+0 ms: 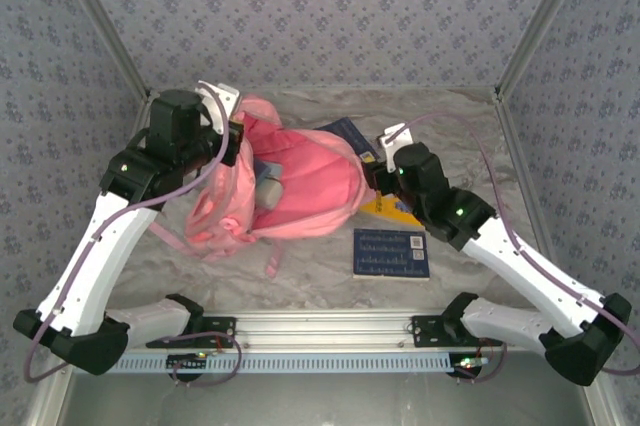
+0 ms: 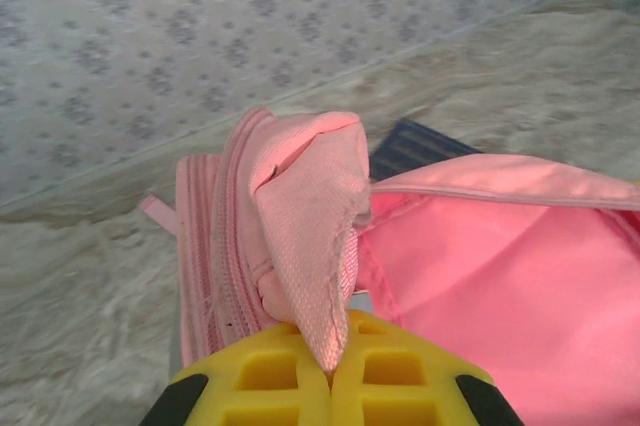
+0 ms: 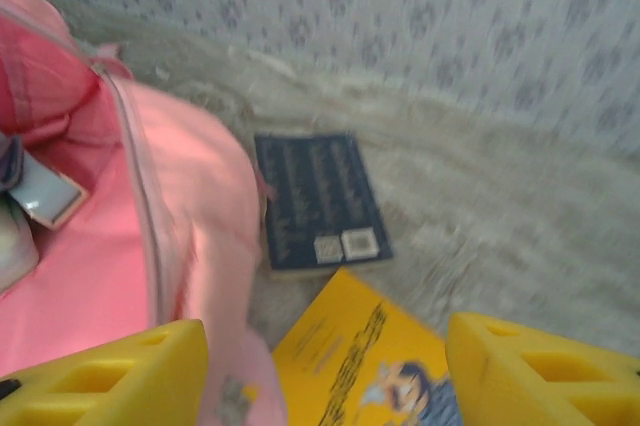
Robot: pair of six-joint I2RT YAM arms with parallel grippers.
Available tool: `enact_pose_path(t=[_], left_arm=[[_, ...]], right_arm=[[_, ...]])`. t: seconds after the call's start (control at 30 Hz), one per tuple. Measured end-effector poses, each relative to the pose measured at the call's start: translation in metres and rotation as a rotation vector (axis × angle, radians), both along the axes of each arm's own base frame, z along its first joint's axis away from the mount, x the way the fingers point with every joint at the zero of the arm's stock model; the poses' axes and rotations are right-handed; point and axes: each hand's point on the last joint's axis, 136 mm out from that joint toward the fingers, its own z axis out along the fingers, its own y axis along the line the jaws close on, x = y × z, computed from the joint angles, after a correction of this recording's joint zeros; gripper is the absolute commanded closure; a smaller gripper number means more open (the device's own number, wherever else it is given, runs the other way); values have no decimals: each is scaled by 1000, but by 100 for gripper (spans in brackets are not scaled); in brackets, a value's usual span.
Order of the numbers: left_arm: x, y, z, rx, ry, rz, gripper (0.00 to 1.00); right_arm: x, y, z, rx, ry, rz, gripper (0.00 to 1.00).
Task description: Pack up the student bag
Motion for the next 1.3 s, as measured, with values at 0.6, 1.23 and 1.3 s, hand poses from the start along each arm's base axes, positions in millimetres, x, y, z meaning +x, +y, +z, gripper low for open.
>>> enact_pose_path(t=[0.6,1.23,1.3], left_arm=[[82,-3,-61,22,129,189,100],[50,-88,-286,74,662,47,100],[49,-90,-298,77,685,50,100]], right_arm=[[-19,48,-155,436,683,-86,32],[0,90,-236,482,880,-151,31],[1,92,-237,482,883,-154,31]])
